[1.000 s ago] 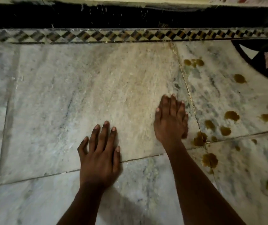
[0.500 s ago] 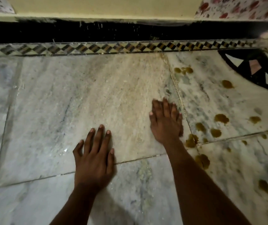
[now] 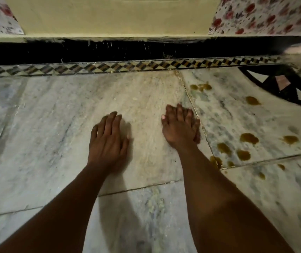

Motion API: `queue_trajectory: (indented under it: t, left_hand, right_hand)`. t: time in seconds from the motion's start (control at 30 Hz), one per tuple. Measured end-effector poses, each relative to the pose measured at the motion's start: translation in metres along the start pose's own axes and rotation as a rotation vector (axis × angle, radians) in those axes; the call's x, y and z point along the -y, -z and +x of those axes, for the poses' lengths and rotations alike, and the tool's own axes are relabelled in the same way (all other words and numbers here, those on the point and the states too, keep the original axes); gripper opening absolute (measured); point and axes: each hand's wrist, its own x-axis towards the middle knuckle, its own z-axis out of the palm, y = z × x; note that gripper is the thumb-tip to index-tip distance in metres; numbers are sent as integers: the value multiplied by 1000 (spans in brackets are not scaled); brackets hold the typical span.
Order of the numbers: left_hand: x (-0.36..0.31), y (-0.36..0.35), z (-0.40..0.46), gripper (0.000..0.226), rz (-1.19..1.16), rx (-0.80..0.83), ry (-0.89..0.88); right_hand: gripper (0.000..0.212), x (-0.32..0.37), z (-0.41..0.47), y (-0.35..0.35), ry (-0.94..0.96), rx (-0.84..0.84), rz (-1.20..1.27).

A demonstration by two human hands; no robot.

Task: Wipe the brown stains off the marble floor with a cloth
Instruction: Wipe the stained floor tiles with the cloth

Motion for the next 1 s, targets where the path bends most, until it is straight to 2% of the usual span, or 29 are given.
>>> queue_trajectory:
  t: [0.1, 0.2, 0.27, 0.33, 0.4, 0.47, 0.57, 0.7, 0.77, 0.87, 0.93, 1.0]
  left_hand:
    - [1, -20, 36, 75, -11, 36, 105]
    - [3, -28, 41, 73, 42, 27, 112]
    - [2, -26, 41, 72, 28, 35, 113]
    - [0, -24, 41, 71, 13, 36, 126]
    - [-2, -23, 42, 70, 8, 40, 138]
    - [-3, -23, 42, 69, 5, 42, 145]
    - [-3, -23, 42, 68, 18, 54, 167]
    - [-6, -22, 42, 67, 31, 66, 192]
    - [-6, -20, 45, 67, 23, 60, 209]
    - [-6, -20, 45, 66, 16, 69, 208]
    - [-7, -21, 45, 66, 15, 62, 218]
    - [-8, -20, 45, 66, 14, 58, 222]
  right_hand:
    - [58, 20, 14, -11, 208, -45, -47]
    - [56, -2, -23, -19, 442, -128, -119]
    - [55, -21, -43, -16, 420, -163, -154]
    - [56, -31, -33, -11, 253, -159, -143]
    - [58, -16, 3, -4, 91, -118, -99]
    - [58, 14, 46, -3, 28, -76, -37]
    - [59, 48, 73, -11, 209, -76, -81]
    - [58, 28, 19, -12, 482, -85, -185]
    - [57, 2, 10, -1, 426, -83, -211]
    - [57, -15, 56, 13, 122, -146, -187]
    - [60, 6, 112, 24, -43, -119, -92]
    - [63, 40, 157, 26, -36, -33, -36]
